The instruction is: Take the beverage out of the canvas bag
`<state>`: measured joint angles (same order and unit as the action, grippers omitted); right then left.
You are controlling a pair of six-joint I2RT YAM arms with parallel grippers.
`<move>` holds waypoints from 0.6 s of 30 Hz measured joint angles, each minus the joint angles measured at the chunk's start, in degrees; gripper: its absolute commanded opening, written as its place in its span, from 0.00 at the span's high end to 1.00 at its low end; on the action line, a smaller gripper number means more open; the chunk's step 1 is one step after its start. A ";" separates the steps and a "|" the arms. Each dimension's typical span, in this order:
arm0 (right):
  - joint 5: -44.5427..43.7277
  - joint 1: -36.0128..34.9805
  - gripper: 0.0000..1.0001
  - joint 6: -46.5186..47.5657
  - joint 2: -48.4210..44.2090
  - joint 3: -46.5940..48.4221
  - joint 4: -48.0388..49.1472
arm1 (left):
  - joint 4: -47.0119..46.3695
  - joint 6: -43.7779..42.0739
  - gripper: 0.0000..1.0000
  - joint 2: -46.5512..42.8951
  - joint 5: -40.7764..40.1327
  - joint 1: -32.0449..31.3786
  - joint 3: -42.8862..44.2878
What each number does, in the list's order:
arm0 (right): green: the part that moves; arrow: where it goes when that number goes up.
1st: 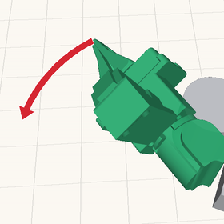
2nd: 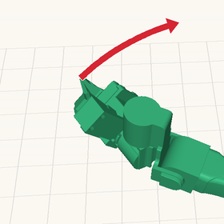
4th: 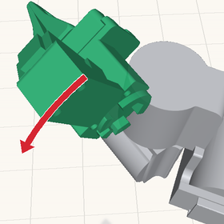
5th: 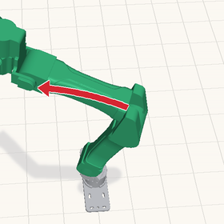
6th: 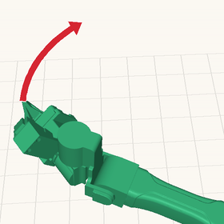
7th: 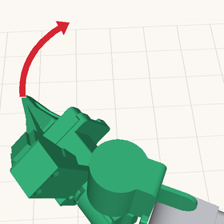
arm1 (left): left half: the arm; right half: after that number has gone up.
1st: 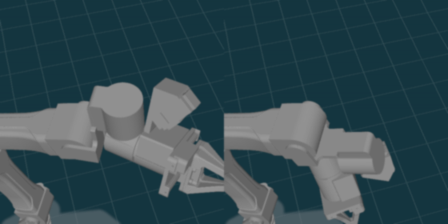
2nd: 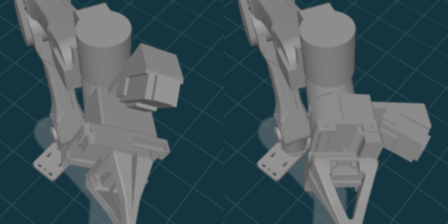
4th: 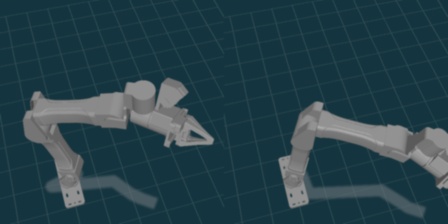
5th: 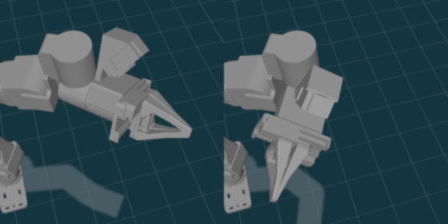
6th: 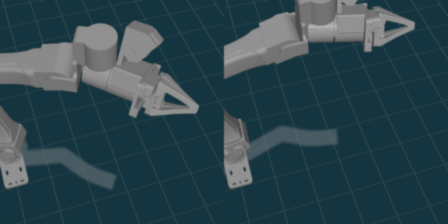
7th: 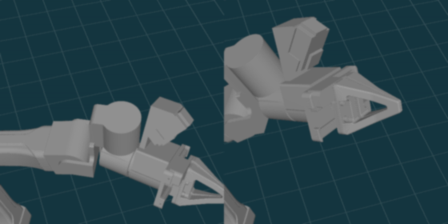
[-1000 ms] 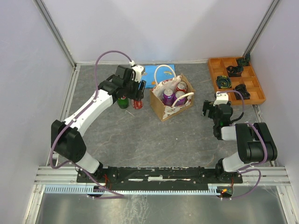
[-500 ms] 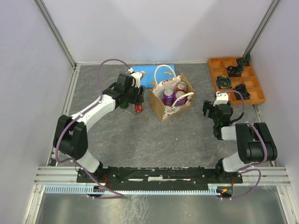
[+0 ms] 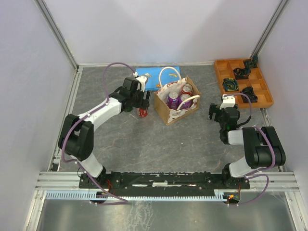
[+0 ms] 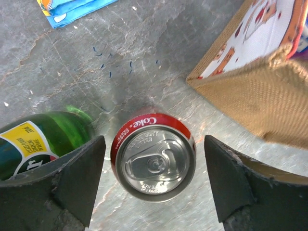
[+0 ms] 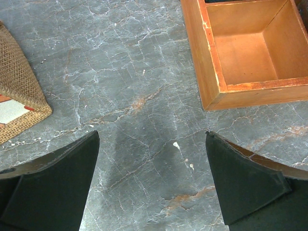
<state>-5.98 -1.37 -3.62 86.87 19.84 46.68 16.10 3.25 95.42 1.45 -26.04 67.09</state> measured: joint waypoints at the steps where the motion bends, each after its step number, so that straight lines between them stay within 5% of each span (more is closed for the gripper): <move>1: -0.02 0.00 0.01 0.00 0.00 0.00 0.00 | -0.17 0.02 0.01 0.02 -0.07 0.00 0.00; 18: 0.00 0.00 0.01 0.00 0.00 0.00 0.00 | 0.96 -0.37 0.03 -3.63 3.78 -0.07 6.14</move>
<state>-5.98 -1.37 -3.62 86.87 19.84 46.68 17.06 2.87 91.79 5.23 -26.11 73.23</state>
